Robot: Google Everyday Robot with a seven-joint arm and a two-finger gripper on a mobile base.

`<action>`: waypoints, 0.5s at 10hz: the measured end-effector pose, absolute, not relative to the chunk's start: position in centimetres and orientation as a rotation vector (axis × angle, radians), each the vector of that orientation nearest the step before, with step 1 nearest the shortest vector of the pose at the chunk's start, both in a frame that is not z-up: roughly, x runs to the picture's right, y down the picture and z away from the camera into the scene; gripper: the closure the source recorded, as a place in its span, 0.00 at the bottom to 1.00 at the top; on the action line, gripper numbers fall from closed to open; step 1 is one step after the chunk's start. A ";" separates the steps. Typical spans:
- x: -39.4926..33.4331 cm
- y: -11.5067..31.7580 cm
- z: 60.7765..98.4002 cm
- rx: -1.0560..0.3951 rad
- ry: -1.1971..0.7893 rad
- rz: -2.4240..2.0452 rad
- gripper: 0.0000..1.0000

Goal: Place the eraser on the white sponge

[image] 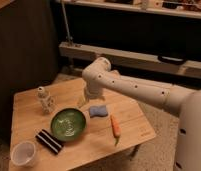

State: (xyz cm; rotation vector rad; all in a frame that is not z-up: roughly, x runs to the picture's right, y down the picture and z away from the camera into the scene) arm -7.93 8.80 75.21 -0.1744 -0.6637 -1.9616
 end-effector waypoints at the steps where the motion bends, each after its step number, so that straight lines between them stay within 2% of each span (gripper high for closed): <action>1: -10.0 9.8 73.7 -0.147 -0.670 -2.025 0.20; 5: -19.4 13.0 67.9 -0.028 -0.674 -2.273 0.20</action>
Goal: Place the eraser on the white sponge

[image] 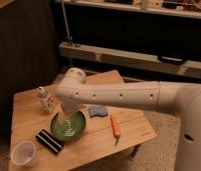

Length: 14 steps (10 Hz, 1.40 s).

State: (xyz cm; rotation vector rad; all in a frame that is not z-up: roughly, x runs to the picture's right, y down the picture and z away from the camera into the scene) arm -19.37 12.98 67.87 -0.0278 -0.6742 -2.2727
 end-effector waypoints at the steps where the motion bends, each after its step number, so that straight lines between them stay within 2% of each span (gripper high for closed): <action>1: -21.5 13.1 67.0 -0.003 -0.675 -2.316 0.20; 5: -29.0 14.5 65.1 0.053 -0.681 -2.490 0.20; 7: -29.8 15.3 66.3 0.023 -0.691 -2.495 0.20; 10: -31.0 15.9 70.3 -0.026 -0.745 -2.486 0.20; 14: -32.2 16.7 73.0 -0.060 -0.793 -2.488 0.20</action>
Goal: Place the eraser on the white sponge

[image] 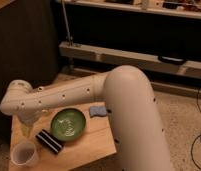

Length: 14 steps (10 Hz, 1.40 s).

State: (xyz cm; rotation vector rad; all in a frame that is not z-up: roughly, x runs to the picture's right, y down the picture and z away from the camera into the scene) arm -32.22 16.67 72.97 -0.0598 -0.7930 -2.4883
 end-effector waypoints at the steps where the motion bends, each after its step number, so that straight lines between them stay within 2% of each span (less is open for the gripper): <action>1: -32.2 17.2 73.7 -0.072 -0.808 -2.488 0.20; 4: -32.0 19.1 76.0 -0.096 -0.848 -2.484 0.20; 10: -32.0 19.8 76.4 -0.116 -0.923 -2.505 0.20; 11: -32.0 20.0 76.5 -0.119 -0.930 -2.510 0.22; 13: -31.9 20.9 77.0 -0.130 -0.951 -2.522 0.41; 14: -32.0 21.3 77.1 -0.134 -0.960 -2.527 0.45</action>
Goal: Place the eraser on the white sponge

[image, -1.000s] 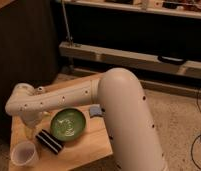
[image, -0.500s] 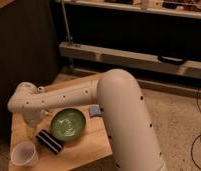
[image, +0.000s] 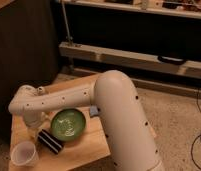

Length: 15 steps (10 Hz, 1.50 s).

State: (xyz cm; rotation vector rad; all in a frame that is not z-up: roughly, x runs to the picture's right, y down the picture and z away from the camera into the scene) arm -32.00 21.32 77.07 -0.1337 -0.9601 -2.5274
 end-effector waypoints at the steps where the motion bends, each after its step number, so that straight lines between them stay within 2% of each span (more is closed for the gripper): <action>1: -32.0 21.7 77.2 -0.138 -0.965 -2.531 0.46; 10: -31.3 23.8 79.1 -0.194 -0.956 -2.548 0.46; 11: -31.1 23.9 79.2 -0.201 -0.954 -2.549 0.48; 15: -30.3 21.9 77.4 -0.180 -0.933 -2.541 0.84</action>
